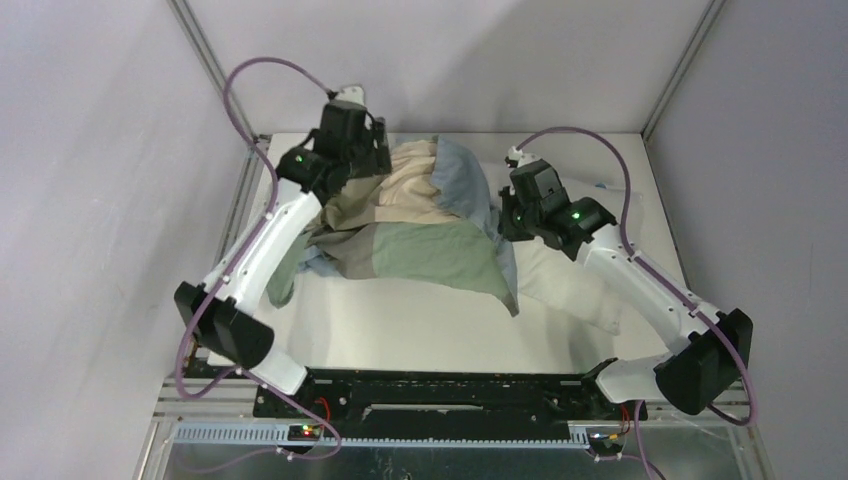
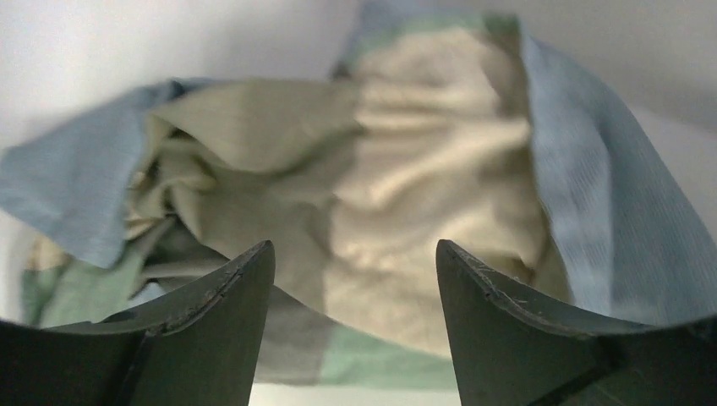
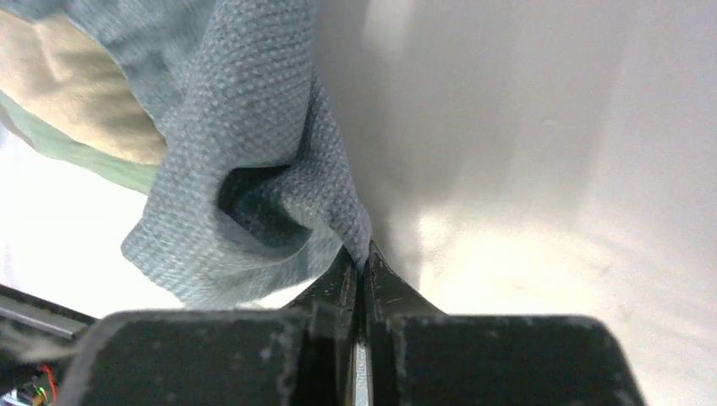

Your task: Put the pillow into the pillowcase

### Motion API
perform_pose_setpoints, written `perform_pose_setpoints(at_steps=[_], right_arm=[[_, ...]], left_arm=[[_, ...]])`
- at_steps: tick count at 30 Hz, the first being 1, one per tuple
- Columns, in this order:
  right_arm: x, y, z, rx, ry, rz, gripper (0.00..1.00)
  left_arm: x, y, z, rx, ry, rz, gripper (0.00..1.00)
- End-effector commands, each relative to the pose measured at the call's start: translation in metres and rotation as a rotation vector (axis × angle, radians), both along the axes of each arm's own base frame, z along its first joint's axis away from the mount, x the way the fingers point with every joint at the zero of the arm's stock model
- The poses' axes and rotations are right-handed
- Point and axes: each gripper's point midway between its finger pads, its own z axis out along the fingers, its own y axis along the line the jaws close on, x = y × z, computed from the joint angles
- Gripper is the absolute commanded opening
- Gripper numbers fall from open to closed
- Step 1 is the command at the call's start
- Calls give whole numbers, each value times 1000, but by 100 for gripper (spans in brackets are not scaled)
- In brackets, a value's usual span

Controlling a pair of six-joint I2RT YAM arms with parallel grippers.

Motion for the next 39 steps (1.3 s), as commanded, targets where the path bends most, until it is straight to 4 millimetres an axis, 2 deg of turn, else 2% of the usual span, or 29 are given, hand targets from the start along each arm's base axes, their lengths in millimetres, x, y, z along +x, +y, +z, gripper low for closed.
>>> perform_pose_setpoints(at_steps=[1, 4, 6, 9, 12, 13, 15, 16, 17, 19, 23, 25, 28, 31, 34, 37, 39], right_arm=[[23, -23, 49, 22, -115, -106, 0], [40, -66, 33, -42, -90, -261, 0], [50, -78, 1, -73, -18, -302, 0], [45, -66, -37, -66, 98, -283, 0], [39, -52, -48, -32, 112, -253, 0], [39, -52, -47, -36, 107, -249, 3], [39, -54, -41, -39, 88, -250, 16], [39, -56, -35, -38, 72, -254, 26], [38, -59, -30, -41, 61, -259, 39], [35, -64, -18, -43, 33, -267, 52], [17, -73, -5, -95, 6, -287, 72], [6, -79, -1, -148, -15, -307, 86], [-15, -78, 0, -200, -38, -307, 99], [-34, -84, -13, -248, -38, -335, 99], [-43, -91, -35, -267, -17, -356, 100], [-36, -98, -55, -287, 13, -369, 99], [-23, -96, -62, -285, 21, -343, 92]], left_arm=[[-34, -52, -2, -91, -39, -156, 73], [-53, -79, -18, -126, -6, -233, 73], [-68, -101, -24, -145, 9, -298, 73], [-85, -130, -28, -158, 10, -388, 75], [-94, -155, -38, -164, 19, -456, 78], [-97, -161, -44, -160, 31, -471, 79], [-102, -170, -53, -142, 50, -498, 80], [-105, -173, -57, -127, 54, -501, 81], [-108, -173, -64, -104, 65, -499, 81], [-113, -169, -79, -62, 91, -474, 81], [-131, -158, -95, -10, 104, -438, 79], [-140, -151, -102, 17, 105, -422, 79], [-144, -135, -117, 60, 109, -377, 86], [-140, -129, -130, 92, 104, -344, 92], [-128, -124, -143, 147, 93, -289, 95], [-111, -127, -146, 174, 54, -236, 93], [-100, -130, -147, 209, 36, -211, 85]])
